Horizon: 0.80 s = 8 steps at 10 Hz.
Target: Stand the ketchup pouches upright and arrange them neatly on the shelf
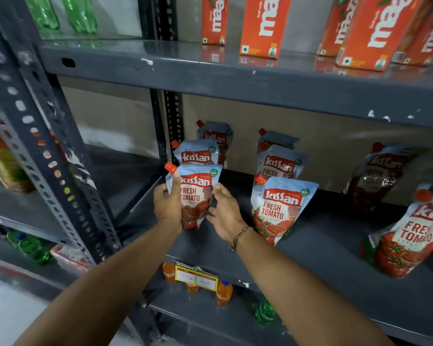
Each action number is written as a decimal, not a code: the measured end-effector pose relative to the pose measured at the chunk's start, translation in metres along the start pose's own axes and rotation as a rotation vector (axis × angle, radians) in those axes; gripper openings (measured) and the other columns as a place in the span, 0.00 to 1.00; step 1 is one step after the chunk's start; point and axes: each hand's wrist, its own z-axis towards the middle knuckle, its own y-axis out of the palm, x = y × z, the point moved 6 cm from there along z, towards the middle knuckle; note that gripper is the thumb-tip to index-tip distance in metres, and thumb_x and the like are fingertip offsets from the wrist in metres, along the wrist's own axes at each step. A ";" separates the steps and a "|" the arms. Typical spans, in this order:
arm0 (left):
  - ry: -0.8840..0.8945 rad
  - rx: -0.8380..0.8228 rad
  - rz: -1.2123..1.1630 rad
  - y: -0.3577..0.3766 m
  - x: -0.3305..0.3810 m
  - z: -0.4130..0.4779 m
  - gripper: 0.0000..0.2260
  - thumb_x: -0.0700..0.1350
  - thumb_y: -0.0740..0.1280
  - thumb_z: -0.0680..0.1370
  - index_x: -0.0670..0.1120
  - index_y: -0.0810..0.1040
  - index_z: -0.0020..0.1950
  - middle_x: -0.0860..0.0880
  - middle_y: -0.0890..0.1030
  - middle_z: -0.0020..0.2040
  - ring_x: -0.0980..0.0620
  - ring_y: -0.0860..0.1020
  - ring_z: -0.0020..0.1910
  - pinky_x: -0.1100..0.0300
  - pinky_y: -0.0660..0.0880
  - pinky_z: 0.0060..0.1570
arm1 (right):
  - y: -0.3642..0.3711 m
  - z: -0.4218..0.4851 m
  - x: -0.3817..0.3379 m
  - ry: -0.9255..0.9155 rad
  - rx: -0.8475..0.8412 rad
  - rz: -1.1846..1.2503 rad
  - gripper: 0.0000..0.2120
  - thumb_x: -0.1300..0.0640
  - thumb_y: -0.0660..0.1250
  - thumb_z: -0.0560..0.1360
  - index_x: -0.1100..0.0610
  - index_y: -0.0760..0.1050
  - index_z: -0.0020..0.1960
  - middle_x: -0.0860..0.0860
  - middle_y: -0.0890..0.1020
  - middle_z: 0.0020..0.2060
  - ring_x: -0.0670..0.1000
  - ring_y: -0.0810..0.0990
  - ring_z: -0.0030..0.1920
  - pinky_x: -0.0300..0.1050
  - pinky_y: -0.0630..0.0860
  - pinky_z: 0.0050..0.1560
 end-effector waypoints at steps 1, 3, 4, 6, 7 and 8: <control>0.002 0.010 -0.001 -0.002 0.001 -0.001 0.24 0.72 0.67 0.57 0.54 0.72 0.40 0.45 0.84 0.51 0.45 0.83 0.50 0.45 0.79 0.53 | 0.001 0.005 0.001 0.003 -0.023 -0.002 0.13 0.53 0.50 0.82 0.49 0.74 0.51 0.40 0.78 0.43 0.50 0.74 0.57 0.51 0.63 0.66; 0.023 0.024 0.039 -0.004 -0.004 0.000 0.19 0.63 0.67 0.70 0.50 0.73 0.50 0.46 0.83 0.53 0.47 0.82 0.51 0.48 0.79 0.54 | -0.003 0.012 0.004 0.021 -0.011 -0.012 0.12 0.52 0.51 0.81 0.47 0.74 0.54 0.41 0.79 0.48 0.54 0.73 0.64 0.57 0.56 0.71; 0.006 0.044 0.020 -0.007 -0.013 -0.001 0.19 0.58 0.68 0.73 0.49 0.71 0.58 0.46 0.80 0.57 0.47 0.81 0.54 0.48 0.78 0.56 | -0.006 0.009 0.003 0.035 0.009 -0.012 0.15 0.51 0.52 0.81 0.48 0.71 0.64 0.47 0.77 0.61 0.56 0.67 0.70 0.60 0.54 0.72; 0.042 0.332 0.083 -0.025 -0.019 -0.029 0.16 0.44 0.59 0.79 0.36 0.72 0.62 0.39 0.78 0.58 0.42 0.78 0.56 0.56 0.72 0.46 | -0.015 -0.010 -0.004 0.019 0.089 -0.051 0.18 0.53 0.53 0.80 0.54 0.68 0.68 0.51 0.72 0.68 0.55 0.67 0.70 0.59 0.58 0.70; 0.181 0.395 0.228 -0.029 -0.013 -0.047 0.13 0.41 0.55 0.80 0.34 0.71 0.58 0.36 0.75 0.59 0.43 0.75 0.50 0.59 0.65 0.45 | -0.030 -0.023 0.000 0.017 0.098 -0.136 0.18 0.53 0.56 0.80 0.56 0.67 0.68 0.55 0.74 0.66 0.55 0.73 0.65 0.56 0.68 0.66; 0.371 0.219 0.353 -0.026 0.002 -0.073 0.12 0.43 0.56 0.80 0.35 0.72 0.54 0.36 0.75 0.55 0.41 0.76 0.52 0.56 0.68 0.44 | -0.049 -0.058 0.012 -0.033 0.079 -0.288 0.08 0.57 0.58 0.79 0.53 0.74 0.55 0.57 0.79 0.57 0.51 0.79 0.52 0.50 0.74 0.57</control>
